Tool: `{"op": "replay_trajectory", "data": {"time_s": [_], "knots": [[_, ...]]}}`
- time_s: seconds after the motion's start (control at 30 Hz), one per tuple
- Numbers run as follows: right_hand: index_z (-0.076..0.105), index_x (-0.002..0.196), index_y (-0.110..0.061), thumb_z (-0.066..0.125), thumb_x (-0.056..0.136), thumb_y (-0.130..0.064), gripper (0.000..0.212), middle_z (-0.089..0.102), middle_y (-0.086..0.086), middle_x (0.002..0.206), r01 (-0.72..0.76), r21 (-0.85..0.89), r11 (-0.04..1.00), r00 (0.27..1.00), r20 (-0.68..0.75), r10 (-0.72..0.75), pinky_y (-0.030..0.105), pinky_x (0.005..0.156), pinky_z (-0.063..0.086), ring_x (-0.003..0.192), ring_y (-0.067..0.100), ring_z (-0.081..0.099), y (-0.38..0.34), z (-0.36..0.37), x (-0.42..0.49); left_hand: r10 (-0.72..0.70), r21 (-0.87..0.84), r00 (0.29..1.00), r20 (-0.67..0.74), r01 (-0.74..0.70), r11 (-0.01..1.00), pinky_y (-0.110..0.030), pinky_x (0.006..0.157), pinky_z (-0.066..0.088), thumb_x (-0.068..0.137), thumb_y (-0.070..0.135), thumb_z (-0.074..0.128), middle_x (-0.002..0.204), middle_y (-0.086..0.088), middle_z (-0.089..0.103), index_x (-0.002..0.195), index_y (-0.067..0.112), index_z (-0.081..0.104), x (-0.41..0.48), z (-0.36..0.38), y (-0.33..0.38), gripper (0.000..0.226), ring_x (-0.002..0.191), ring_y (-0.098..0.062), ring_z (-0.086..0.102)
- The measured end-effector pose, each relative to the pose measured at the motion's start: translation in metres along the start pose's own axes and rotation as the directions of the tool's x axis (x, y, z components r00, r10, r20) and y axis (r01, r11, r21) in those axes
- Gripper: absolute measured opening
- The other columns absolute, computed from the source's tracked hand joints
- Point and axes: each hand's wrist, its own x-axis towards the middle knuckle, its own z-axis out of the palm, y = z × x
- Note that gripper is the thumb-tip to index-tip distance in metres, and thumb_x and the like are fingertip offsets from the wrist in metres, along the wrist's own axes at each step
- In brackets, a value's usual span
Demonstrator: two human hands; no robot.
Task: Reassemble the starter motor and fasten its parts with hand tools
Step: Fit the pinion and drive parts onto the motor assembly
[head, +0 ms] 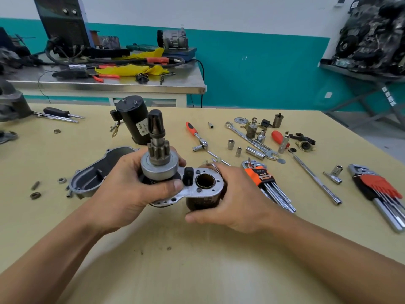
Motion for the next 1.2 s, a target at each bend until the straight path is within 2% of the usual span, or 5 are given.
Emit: {"op": "replay_trajectory", "data": {"time_s": [0.1,0.23,0.33,0.57,1.2], "knots": [[0.065,0.102,-0.036,0.076,0.071,-0.055,0.038,0.071,-0.013,0.107,0.001,0.054,0.999,0.998,0.063,-0.005,0.028,0.073,0.053,0.08,0.0,0.067,-0.005,-0.027,0.003,0.003,0.003,1.0,0.001,-0.003,1.0,-0.027,0.073,0.057,0.068,0.012,0.077,0.098,-0.015,0.07,0.094,0.02,0.073,0.0,0.0,0.002,0.028,0.087,-0.025,0.068],[0.063,0.075,-0.014,0.034,0.085,-0.031,0.035,0.069,0.004,0.08,0.032,0.439,0.898,0.989,-0.144,0.035,0.03,0.045,0.012,0.04,0.01,0.025,-0.013,-0.065,0.01,0.002,0.011,1.0,-0.004,-0.002,1.0,-0.024,0.073,0.057,0.068,0.01,0.077,0.098,-0.014,0.07,0.094,0.018,0.073,0.0,0.0,0.002,0.028,0.086,-0.019,0.067],[0.056,0.058,-0.022,0.032,0.082,-0.026,0.034,0.053,0.002,0.062,0.091,0.549,0.831,0.987,-0.162,-0.001,0.022,0.044,0.022,0.042,0.012,0.03,-0.025,-0.063,0.012,0.002,0.012,1.0,-0.001,-0.002,1.0,-0.024,0.074,0.057,0.068,0.01,0.077,0.098,-0.013,0.07,0.095,0.018,0.072,0.0,0.001,0.003,0.028,0.087,-0.02,0.068],[0.059,0.078,-0.023,0.032,0.104,-0.027,0.038,0.054,-0.019,0.067,0.277,0.163,0.947,0.955,-0.152,-0.253,0.008,0.061,0.037,0.061,-0.002,0.048,-0.04,-0.048,0.016,0.003,0.011,1.0,-0.009,-0.002,1.0,-0.02,0.07,0.056,0.068,0.009,0.075,0.096,-0.01,0.071,0.097,0.013,0.071,0.0,0.002,0.003,0.029,0.085,-0.016,0.068],[0.062,0.081,-0.01,0.042,0.101,-0.033,0.036,0.047,0.014,0.06,0.257,0.135,0.957,0.966,-0.018,-0.257,0.028,0.05,0.036,0.056,0.03,0.043,-0.051,-0.038,0.014,0.017,0.022,1.0,0.008,-0.017,1.0,-0.019,0.069,0.053,0.071,0.012,0.076,0.089,-0.003,0.073,0.094,0.022,0.072,0.001,0.0,0.004,0.026,0.081,-0.012,0.069]]}}
